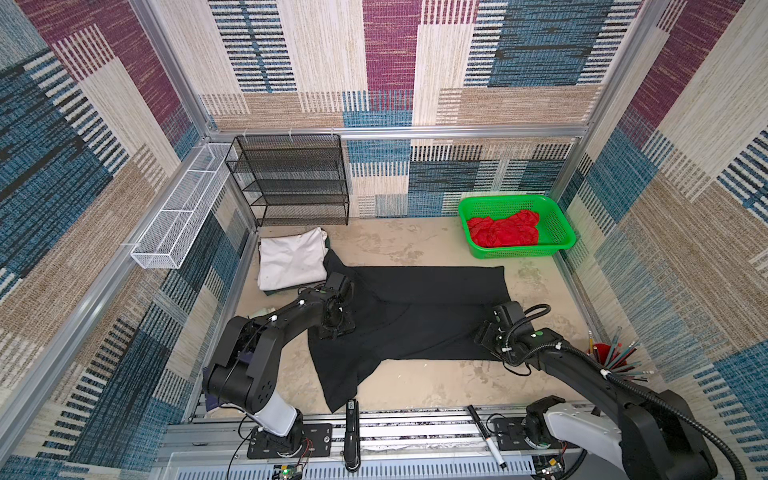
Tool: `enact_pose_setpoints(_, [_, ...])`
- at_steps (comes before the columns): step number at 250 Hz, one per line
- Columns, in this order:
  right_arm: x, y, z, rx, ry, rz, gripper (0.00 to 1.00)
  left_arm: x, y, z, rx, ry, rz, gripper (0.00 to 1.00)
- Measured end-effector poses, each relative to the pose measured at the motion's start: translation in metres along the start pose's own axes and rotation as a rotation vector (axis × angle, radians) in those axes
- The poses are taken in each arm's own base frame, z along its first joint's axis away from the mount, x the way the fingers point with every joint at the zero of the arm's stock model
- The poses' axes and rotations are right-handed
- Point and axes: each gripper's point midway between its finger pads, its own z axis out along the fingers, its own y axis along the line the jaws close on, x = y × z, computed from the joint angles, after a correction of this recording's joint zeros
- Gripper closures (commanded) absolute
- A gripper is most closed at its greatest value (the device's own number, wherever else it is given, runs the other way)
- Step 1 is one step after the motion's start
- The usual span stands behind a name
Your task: Fold and stack the t-shirts
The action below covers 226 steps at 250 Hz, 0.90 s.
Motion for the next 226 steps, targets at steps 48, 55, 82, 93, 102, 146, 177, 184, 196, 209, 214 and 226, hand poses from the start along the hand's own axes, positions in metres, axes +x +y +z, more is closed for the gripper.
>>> enact_pose_setpoints(48, [0.002, -0.028, -0.021, 0.117, -0.025, 0.096, 0.23, 0.001, 0.017, -0.007, 0.008, -0.07, -0.064, 0.57])
enact_pose_setpoints(55, [-0.001, -0.028, -0.026, 0.122, -0.034, 0.103, 0.23, 0.002, 0.019, -0.009, 0.002, -0.069, -0.066, 0.57])
enact_pose_setpoints(82, [-0.016, -0.02, -0.045, 0.124, -0.081, 0.111, 0.22, 0.005, 0.024, -0.026, -0.01, -0.085, -0.067, 0.57])
enact_pose_setpoints(93, [-0.024, -0.013, -0.054, 0.109, -0.107, 0.112, 0.21, -0.002, 0.02, -0.036, 0.013, -0.113, -0.061, 0.57])
enact_pose_setpoints(102, [-0.031, -0.007, -0.061, 0.092, -0.128, 0.103, 0.21, -0.007, 0.013, -0.045, 0.041, -0.135, -0.045, 0.57])
enact_pose_setpoints(146, [-0.062, 0.04, -0.062, 0.011, -0.16, -0.025, 0.19, -0.046, -0.025, -0.081, 0.151, -0.236, 0.057, 0.57])
enact_pose_setpoints(177, [-0.085, 0.084, -0.039, -0.056, -0.141, -0.125, 0.19, -0.083, -0.05, -0.083, 0.162, -0.278, 0.122, 0.56])
enact_pose_setpoints(184, [-0.09, 0.094, -0.032, -0.071, -0.141, -0.142, 0.19, -0.09, -0.054, -0.078, 0.157, -0.271, 0.124, 0.56])
enact_pose_setpoints(196, [-0.097, 0.106, -0.018, -0.089, -0.137, -0.17, 0.19, -0.097, -0.059, -0.065, 0.15, -0.25, 0.131, 0.57])
enact_pose_setpoints(209, [-0.101, 0.117, -0.001, -0.106, -0.127, -0.194, 0.19, -0.098, -0.063, -0.049, 0.151, -0.216, 0.133, 0.57])
enact_pose_setpoints(214, [-0.102, 0.12, 0.006, -0.109, -0.119, -0.199, 0.19, -0.096, -0.062, -0.043, 0.146, -0.203, 0.133, 0.57])
enact_pose_setpoints(226, [-0.103, 0.125, 0.021, -0.112, -0.104, -0.217, 0.19, -0.091, -0.059, -0.031, 0.134, -0.168, 0.132, 0.57])
